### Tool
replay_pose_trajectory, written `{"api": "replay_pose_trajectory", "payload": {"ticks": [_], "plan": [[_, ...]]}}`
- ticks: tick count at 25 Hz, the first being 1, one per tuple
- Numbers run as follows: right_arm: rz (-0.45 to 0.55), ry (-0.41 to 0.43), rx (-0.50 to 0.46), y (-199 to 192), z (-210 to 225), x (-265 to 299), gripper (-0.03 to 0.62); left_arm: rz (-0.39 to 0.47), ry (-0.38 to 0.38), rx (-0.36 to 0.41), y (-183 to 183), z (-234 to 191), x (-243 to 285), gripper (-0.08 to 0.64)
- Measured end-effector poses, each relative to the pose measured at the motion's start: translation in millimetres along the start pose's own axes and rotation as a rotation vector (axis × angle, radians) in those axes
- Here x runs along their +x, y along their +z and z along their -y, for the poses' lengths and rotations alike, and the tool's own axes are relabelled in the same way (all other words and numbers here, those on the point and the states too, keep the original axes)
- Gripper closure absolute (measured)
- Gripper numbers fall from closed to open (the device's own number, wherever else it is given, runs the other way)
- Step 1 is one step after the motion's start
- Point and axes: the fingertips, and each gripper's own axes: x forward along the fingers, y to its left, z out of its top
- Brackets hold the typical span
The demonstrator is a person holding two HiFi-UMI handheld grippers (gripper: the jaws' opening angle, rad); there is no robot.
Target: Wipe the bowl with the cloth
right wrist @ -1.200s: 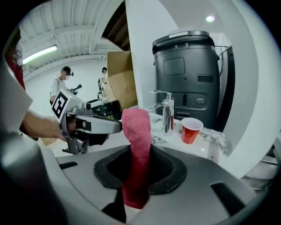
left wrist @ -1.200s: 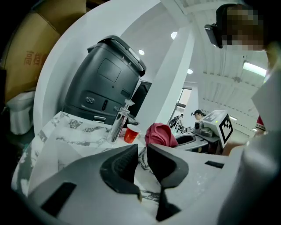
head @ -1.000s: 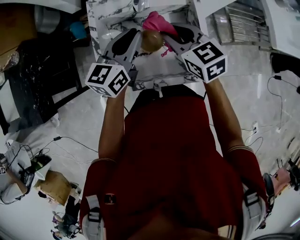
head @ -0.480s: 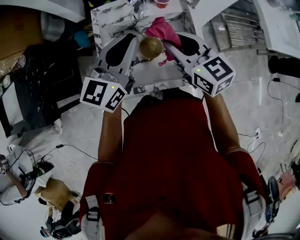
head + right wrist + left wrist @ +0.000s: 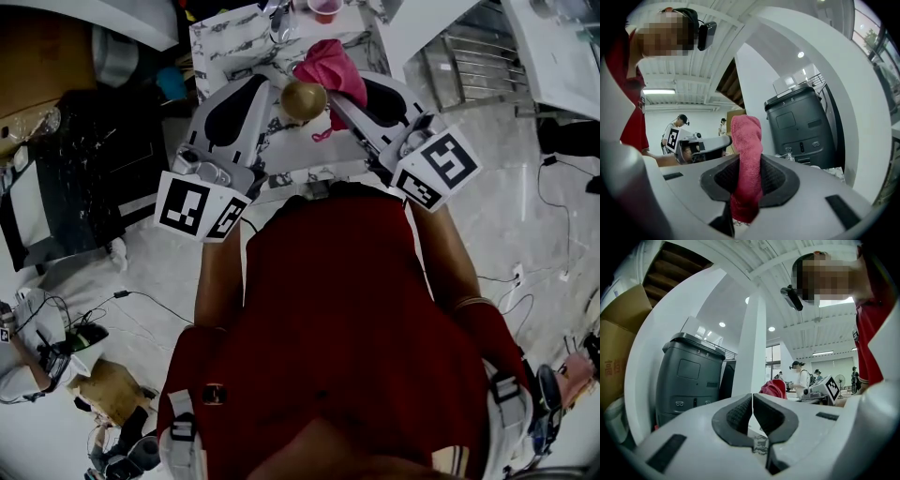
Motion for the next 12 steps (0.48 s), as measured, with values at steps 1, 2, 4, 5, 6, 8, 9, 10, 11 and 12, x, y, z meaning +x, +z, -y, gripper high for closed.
{"api": "replay_pose_trajectory", "payload": {"ticks": [1,2,4,5,6,8,9,10,11,12], "plan": [[0.013,0.003,-0.004,3,-3,-2,0.497,0.001,-0.002,0.002,1,2,-1,0.548],[0.026,0.005,-0.009,5,-5,-3,0.497,0.003,-0.004,0.005,2,3,-3,0.551],[0.051,0.007,-0.019,9,-10,-7,0.497,0.005,-0.006,0.011,3,5,-5,0.554],[0.061,0.007,-0.022,11,-12,-8,0.497,0.005,-0.008,0.014,3,6,-6,0.554],[0.07,0.006,-0.025,12,-13,-10,0.497,0.006,-0.01,0.016,3,7,-7,0.554],[0.079,0.004,-0.027,13,-17,-12,0.497,0.008,-0.016,0.017,4,9,-9,0.554],[0.081,0.002,-0.027,13,-19,-13,0.498,0.01,-0.02,0.017,5,10,-10,0.554],[0.082,0.0,-0.026,12,-20,-14,0.497,0.011,-0.024,0.017,6,11,-11,0.554],[0.081,-0.002,-0.024,11,-22,-14,0.498,0.013,-0.029,0.016,6,13,-11,0.554],[0.079,-0.005,-0.022,10,-23,-15,0.499,0.015,-0.035,0.016,7,15,-11,0.554]]}}
